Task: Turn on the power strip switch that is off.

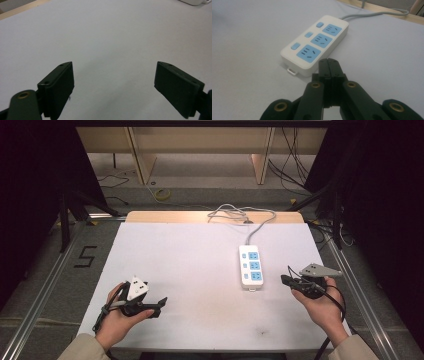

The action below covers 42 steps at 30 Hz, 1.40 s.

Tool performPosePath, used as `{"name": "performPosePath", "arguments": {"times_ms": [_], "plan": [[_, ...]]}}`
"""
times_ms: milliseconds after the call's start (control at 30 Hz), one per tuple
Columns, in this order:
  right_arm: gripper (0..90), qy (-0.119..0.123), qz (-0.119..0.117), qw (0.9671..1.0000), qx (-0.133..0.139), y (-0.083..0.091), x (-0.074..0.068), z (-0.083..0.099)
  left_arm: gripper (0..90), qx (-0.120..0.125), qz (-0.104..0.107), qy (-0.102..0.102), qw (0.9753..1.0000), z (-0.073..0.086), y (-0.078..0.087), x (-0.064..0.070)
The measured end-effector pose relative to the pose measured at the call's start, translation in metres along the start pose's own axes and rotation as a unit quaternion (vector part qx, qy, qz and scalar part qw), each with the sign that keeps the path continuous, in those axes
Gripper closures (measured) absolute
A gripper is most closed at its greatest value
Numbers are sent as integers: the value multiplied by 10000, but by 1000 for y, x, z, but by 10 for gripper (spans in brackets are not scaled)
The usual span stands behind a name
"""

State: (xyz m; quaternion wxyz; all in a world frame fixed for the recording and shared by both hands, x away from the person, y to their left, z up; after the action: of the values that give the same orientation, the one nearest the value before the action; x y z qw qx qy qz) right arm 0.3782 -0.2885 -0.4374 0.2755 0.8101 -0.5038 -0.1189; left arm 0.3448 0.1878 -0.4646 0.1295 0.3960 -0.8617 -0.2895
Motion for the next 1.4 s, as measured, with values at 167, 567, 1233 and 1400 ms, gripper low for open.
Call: {"name": "performPosePath", "arguments": {"times_ms": [167,567,1233,1400], "plan": [[900,-4,6,10000,-8,-1,1,-4,156,-34,4,13,10000,0,-1,0],[900,-61,-71,9999,-100,-15,1,-17,156,-27,-17,36,10000,0,-1,-1],[900,56,-85,9995,-293,-39,-1,-36,156,-28,-5,35,10000,0,-2,-1],[900,45,-72,9995,-314,-43,0,-38,156,-25,-5,38,10000,0,-2,-1]]}}
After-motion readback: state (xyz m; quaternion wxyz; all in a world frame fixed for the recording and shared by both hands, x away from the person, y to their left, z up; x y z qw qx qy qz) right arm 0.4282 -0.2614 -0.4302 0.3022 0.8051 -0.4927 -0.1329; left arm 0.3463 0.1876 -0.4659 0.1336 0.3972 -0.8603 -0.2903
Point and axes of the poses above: each handheld gripper's, and its own axes: y roughly backward along the jaws, z roughly out of its underside, x roughly to its right, the point moved 2 cm from there along -y, roughly forward along the jaws, and after that the axes turned 8 degrees about z, right-handed, at the moved point
